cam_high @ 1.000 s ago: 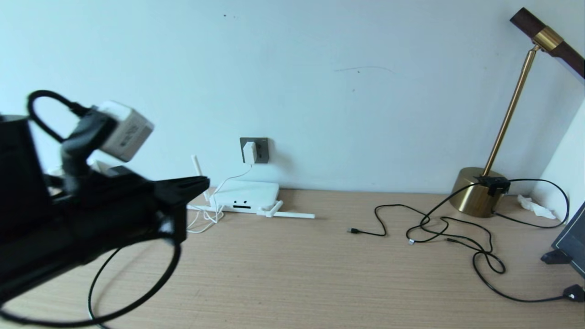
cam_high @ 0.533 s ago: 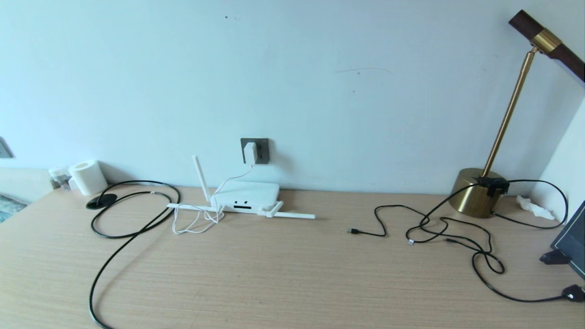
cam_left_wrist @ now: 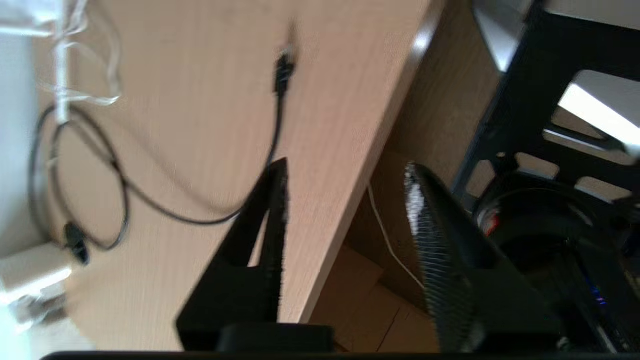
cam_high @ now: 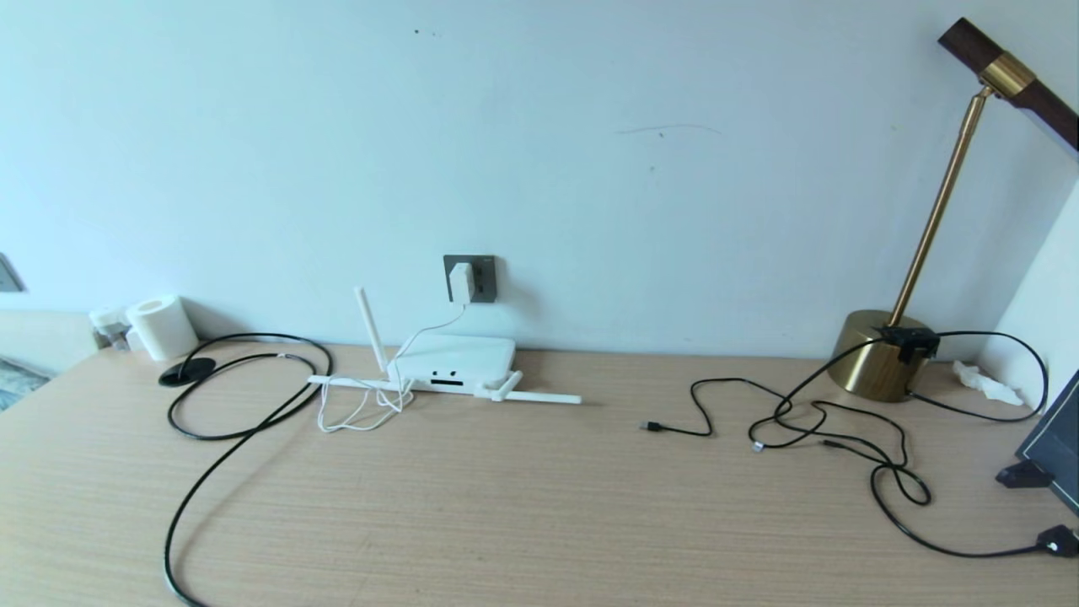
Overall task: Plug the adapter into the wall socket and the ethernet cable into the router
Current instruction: Pick up cable
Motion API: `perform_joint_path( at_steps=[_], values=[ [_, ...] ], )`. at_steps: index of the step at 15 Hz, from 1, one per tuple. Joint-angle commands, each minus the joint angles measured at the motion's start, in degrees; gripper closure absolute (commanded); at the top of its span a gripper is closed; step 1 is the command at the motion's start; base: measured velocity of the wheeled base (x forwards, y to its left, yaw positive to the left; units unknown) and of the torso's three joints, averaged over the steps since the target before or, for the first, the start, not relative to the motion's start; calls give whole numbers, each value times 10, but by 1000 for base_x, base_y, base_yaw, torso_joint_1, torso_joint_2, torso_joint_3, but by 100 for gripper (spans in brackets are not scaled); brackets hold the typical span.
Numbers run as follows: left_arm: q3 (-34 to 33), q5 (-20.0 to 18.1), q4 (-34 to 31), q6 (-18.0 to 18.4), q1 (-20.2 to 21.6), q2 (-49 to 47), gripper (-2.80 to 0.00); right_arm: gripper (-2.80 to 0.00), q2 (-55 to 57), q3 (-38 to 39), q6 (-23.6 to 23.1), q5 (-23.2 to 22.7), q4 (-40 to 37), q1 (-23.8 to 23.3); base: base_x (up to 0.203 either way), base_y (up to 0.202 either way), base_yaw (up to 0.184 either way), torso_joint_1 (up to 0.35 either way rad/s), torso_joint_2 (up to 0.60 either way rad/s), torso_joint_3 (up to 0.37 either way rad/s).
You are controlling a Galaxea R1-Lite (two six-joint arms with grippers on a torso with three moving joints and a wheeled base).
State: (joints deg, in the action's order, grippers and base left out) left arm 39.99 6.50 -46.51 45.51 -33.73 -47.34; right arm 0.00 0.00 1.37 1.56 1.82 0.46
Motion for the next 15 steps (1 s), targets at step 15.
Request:
perform_joint_path(
  at_steps=[15],
  values=[
    [27, -91, 116, 59, 201, -312, -280, 0, 0, 6, 0, 0, 0, 1, 0, 0, 0, 0, 0, 0]
  ],
)
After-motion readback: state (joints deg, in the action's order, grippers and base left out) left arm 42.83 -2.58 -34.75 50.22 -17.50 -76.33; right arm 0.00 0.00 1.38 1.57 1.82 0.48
